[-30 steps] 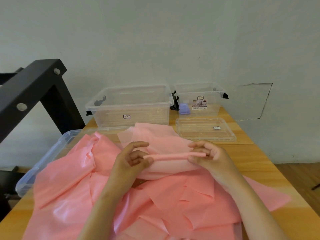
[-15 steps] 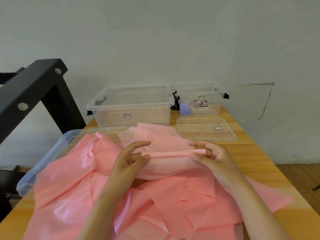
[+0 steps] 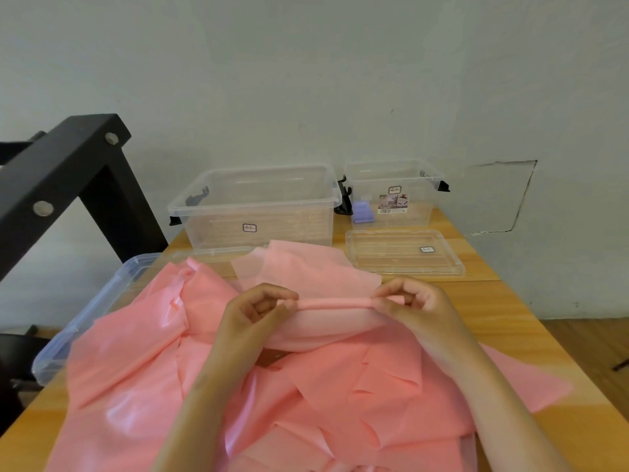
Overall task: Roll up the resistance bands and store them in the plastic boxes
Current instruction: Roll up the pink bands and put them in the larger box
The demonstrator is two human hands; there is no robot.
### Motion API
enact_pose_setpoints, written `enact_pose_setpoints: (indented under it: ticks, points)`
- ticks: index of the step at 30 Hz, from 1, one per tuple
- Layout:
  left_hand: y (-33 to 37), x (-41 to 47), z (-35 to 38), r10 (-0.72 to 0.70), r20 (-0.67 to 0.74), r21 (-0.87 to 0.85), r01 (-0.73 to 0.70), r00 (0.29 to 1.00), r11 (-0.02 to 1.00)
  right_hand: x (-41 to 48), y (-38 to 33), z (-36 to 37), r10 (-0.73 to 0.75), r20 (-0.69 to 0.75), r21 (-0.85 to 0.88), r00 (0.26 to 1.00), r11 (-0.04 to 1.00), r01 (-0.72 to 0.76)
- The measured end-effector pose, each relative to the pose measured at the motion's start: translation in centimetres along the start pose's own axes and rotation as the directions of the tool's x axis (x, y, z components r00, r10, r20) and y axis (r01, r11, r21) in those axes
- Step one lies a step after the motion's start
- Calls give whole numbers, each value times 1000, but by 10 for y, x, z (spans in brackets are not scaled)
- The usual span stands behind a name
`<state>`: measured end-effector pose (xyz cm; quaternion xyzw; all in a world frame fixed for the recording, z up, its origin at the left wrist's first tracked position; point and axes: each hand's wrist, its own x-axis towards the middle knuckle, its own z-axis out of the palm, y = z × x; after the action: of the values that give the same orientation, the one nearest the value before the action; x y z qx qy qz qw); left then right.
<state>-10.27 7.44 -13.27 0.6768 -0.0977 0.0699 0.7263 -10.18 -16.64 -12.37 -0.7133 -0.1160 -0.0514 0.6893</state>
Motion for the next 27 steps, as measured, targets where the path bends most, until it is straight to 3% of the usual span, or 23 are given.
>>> enact_pose_setpoints:
  ticks: [8,11,18,27]
  points:
    - [1,-1,5,60,21,192,-63,998,979,0,1,3,-66,-9,-161,998,985,64]
    - [2,-2,5,14,16,162,-16,1000,987,-1,0,3,-105,-12,-215,994,972,100]
    - [6,-5,2,-50,56,-44,53,997,998,-2,1,0,-39,52,-78,998,996,43]
    - [5,-2,3,-1,13,85,-1,1000,996,-1,-2,3,23,10,-59,1000,998,-22]
